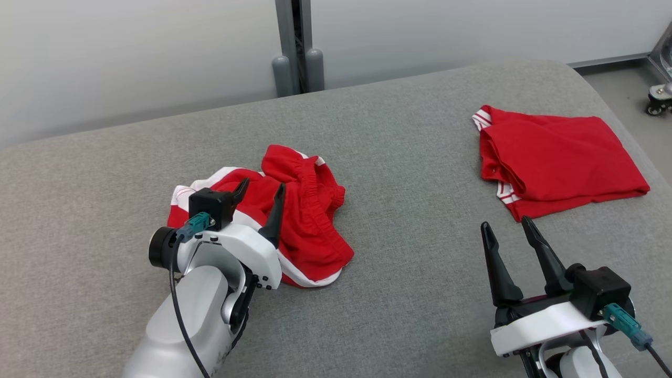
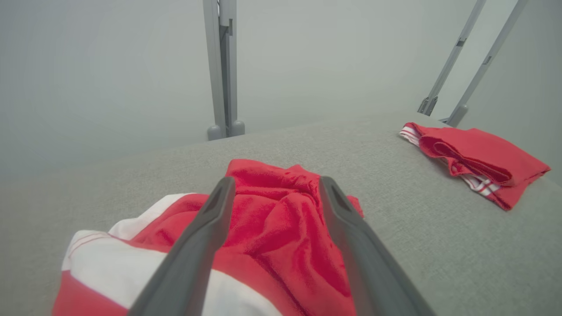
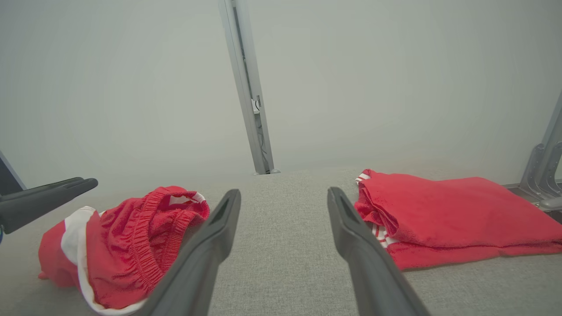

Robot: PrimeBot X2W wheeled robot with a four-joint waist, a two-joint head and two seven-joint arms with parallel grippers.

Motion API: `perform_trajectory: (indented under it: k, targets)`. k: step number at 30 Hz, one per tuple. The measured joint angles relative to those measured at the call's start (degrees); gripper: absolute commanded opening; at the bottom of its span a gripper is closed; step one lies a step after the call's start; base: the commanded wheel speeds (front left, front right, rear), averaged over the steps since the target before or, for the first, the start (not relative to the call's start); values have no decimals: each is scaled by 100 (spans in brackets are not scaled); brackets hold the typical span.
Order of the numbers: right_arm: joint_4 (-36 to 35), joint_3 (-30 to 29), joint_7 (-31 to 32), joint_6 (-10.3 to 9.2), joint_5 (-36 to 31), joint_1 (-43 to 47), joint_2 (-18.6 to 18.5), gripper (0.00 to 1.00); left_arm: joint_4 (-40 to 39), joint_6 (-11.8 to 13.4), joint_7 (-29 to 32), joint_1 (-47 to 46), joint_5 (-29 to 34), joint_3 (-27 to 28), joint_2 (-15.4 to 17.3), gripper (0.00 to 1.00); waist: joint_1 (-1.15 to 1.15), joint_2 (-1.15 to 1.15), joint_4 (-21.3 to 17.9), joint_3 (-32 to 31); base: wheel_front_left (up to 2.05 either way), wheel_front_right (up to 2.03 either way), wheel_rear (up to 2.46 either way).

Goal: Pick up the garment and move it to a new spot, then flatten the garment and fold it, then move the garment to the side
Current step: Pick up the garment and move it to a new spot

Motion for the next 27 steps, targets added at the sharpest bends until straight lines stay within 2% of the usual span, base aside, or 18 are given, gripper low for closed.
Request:
perform_trajectory:
  k: [6, 15, 27]
  targets:
    - [10, 46, 0, 0, 2, 111, 16, 100, -670, 167, -103, 557, -19, 194, 27, 100, 0, 0, 298, -267, 0, 0, 0]
    - [126, 42, 0, 0, 64, 299, 21, 100, -2320, 455, -113, 1992, 250, 740, 205, 100, 0, 0, 783, -572, 0, 0, 0]
    - [435, -29, 0, 0, 132, 647, 21, 100, -3166, 605, -113, 3454, 654, 1239, 174, 100, 0, 0, 1127, -876, 0, 0, 0]
